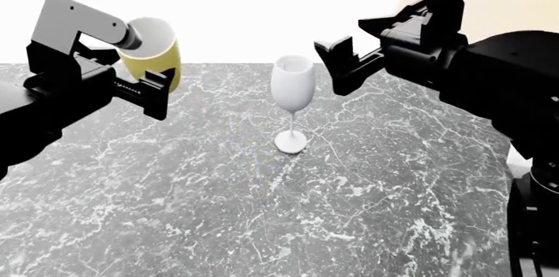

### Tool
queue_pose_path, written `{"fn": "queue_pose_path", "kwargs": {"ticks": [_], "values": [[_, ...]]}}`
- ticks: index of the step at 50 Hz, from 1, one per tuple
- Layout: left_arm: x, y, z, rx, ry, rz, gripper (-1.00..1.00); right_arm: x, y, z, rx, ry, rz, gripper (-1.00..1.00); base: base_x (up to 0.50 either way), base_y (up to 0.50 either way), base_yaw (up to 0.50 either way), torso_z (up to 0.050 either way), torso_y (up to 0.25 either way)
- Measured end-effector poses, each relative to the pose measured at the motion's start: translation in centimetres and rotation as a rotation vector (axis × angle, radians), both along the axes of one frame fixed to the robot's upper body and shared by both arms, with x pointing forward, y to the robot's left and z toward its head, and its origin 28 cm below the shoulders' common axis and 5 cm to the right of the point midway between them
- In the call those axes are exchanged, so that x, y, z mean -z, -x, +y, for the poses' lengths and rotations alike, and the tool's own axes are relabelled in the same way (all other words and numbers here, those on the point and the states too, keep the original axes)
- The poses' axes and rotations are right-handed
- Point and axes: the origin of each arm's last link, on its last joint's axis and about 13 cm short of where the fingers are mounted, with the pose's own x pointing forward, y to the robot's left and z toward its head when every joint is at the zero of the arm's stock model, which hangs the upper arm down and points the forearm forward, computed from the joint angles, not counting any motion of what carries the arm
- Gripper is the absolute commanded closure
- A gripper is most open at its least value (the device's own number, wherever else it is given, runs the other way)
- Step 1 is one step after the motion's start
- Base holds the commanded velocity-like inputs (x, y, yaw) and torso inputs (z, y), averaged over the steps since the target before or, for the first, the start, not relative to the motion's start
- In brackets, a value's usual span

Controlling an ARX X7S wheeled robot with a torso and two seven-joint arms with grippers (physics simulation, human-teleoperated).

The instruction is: Pick the cup and wine glass and place them in the sink. Then turn on the water.

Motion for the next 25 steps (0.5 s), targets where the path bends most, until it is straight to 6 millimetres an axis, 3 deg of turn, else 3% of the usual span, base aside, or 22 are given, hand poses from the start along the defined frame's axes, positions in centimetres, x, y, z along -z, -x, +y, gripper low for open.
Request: {"fn": "queue_pose_path", "kwargs": {"ticks": [25], "values": [[0.0, 0.1, 0.3, -0.013, -0.004, -0.003, 1.0, -0.6, 0.4, 1.4, -0.101, 0.062, 0.055, -1.0, 0.0, 0.0, 0.0, 0.0, 0.0]]}}
